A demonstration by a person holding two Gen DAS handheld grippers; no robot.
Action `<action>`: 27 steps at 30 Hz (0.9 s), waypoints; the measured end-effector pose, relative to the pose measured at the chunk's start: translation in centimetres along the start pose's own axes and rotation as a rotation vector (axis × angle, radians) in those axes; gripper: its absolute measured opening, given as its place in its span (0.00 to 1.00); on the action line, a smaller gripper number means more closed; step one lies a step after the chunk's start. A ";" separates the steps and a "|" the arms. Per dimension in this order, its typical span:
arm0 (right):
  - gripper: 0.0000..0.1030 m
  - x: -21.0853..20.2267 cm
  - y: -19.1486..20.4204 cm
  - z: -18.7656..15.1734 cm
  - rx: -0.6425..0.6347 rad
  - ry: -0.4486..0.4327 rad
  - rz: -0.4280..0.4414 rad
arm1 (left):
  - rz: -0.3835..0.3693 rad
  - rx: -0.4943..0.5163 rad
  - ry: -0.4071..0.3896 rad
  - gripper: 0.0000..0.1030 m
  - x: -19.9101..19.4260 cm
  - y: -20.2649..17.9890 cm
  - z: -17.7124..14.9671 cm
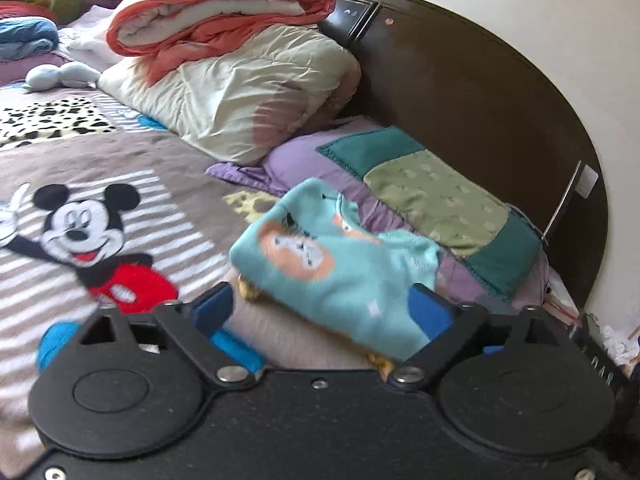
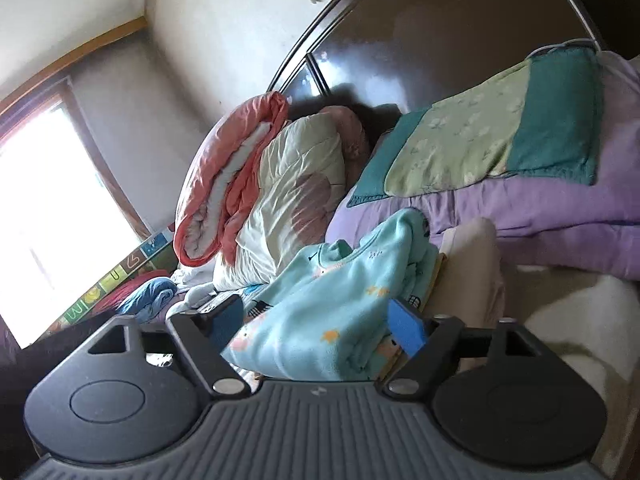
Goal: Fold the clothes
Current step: 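Open both grippers and withdraw them from the stacked sweatshirt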
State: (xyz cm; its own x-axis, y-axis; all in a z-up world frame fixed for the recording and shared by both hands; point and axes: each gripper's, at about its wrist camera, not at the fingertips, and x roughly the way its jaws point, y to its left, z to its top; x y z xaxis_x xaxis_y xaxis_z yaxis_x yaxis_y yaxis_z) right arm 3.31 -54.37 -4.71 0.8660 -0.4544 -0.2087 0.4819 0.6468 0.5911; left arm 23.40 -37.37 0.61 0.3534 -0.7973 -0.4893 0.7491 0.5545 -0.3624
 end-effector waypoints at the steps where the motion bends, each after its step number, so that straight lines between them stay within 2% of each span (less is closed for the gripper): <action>1: 0.89 -0.3 0.3 0.5 -0.010 0.035 0.000 | 0.015 0.007 0.004 1.00 -0.5 -0.5 -0.3; 4: 1.00 -1.6 0.7 1.7 -0.025 0.125 -0.002 | 0.058 0.027 0.015 1.00 -2.1 -1.9 -1.1; 9: 1.00 -4.1 1.1 3.3 -0.047 0.168 -0.030 | 0.185 0.111 0.036 1.00 -4.0 -5.1 -2.0; 15: 1.00 -7.1 2.9 5.1 -0.128 0.192 -0.060 | 0.181 0.136 0.041 1.00 -6.5 -7.2 -2.5; 20: 1.00 -8.9 4.2 5.1 -0.185 0.224 -0.073 | 0.209 0.152 0.001 1.00 -8.6 -8.5 -2.9; 27: 1.00 -10.8 5.1 4.8 -0.224 0.266 -0.097 | 0.250 0.190 0.011 1.00 -10.4 -9.2 -3.7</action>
State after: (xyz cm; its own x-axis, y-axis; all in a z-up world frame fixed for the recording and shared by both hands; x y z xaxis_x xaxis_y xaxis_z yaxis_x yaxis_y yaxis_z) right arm -4.17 -49.09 4.30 0.8051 -0.3642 -0.4681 0.5554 0.7399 0.3796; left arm 10.80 -33.26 6.14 0.5347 -0.6386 -0.5534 0.7316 0.6776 -0.0751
